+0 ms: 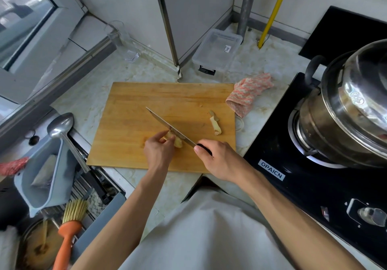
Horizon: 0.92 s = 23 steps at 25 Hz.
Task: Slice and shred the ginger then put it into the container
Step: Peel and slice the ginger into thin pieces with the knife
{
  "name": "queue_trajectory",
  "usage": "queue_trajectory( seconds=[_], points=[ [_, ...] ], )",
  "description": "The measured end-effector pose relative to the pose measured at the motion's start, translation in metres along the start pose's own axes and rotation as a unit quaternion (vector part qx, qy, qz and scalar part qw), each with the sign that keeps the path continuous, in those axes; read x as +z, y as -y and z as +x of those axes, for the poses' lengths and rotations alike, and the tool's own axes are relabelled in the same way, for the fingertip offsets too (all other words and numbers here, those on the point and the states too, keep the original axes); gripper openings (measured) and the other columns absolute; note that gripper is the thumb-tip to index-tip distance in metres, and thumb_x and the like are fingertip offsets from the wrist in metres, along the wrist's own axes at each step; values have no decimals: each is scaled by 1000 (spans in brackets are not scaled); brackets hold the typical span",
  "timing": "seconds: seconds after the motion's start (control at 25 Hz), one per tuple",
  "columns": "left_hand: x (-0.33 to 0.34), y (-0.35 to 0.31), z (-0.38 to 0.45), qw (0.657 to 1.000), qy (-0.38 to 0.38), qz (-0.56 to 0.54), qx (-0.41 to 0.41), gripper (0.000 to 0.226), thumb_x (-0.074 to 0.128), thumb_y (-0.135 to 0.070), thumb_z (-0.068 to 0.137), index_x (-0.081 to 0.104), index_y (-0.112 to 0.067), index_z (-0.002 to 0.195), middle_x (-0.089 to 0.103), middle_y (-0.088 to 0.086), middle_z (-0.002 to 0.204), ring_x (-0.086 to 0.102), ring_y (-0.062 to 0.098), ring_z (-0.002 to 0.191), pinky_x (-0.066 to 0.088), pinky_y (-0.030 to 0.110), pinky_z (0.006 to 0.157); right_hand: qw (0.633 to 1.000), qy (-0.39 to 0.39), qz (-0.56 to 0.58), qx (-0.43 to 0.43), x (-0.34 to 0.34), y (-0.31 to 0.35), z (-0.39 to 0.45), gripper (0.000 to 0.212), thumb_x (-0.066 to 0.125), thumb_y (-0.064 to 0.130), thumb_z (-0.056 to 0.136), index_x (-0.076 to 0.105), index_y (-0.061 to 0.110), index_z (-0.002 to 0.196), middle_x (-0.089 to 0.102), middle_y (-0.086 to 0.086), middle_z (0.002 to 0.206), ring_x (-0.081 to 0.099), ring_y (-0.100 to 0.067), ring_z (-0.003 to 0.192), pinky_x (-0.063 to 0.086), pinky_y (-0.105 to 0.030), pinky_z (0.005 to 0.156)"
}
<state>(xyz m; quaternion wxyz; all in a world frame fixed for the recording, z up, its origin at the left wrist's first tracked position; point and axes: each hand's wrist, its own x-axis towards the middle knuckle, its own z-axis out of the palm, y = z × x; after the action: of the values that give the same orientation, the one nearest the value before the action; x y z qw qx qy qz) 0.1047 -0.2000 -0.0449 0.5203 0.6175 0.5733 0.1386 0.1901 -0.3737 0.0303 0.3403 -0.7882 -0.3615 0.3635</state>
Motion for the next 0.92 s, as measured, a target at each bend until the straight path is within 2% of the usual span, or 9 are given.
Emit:
queue_trajectory(
  seconds=[0.12, 0.28, 0.52, 0.92],
  points=[
    [1, 2, 2, 1000, -2, -1, -2, 32, 77, -28, 81, 74, -26, 113, 72, 9, 98, 72, 29, 87, 59, 44, 85, 1000, 2, -3, -2, -3, 1, 2, 35, 41, 37, 105, 43, 20, 74, 42, 4, 60, 37, -13, 55, 31, -33, 54],
    [2, 3, 4, 1000, -2, -6, -7, 31, 77, -25, 83, 74, -24, 113, 66, 3, 88, 72, 29, 88, 59, 44, 85, 1000, 4, -7, -4, -5, 2, 0, 35, 41, 37, 105, 43, 20, 74, 42, 3, 60, 36, -12, 54, 31, -33, 55],
    [2, 4, 5, 1000, -3, -11, -11, 31, 77, -25, 83, 73, -24, 114, 65, 1, 87, 71, 29, 90, 59, 44, 86, 1000, 3, -12, -12, -5, 1, -2, 34, 40, 39, 105, 48, 16, 80, 46, 2, 62, 40, -15, 55, 34, -37, 55],
    [2, 3, 6, 1000, 1, -26, -13, 31, 77, -22, 83, 73, -21, 114, 63, 1, 81, 72, 30, 84, 59, 45, 85, 1000, 5, -11, -7, -8, 6, -2, 36, 40, 39, 105, 48, 13, 80, 47, 0, 62, 41, -17, 58, 37, -41, 57]
  ],
)
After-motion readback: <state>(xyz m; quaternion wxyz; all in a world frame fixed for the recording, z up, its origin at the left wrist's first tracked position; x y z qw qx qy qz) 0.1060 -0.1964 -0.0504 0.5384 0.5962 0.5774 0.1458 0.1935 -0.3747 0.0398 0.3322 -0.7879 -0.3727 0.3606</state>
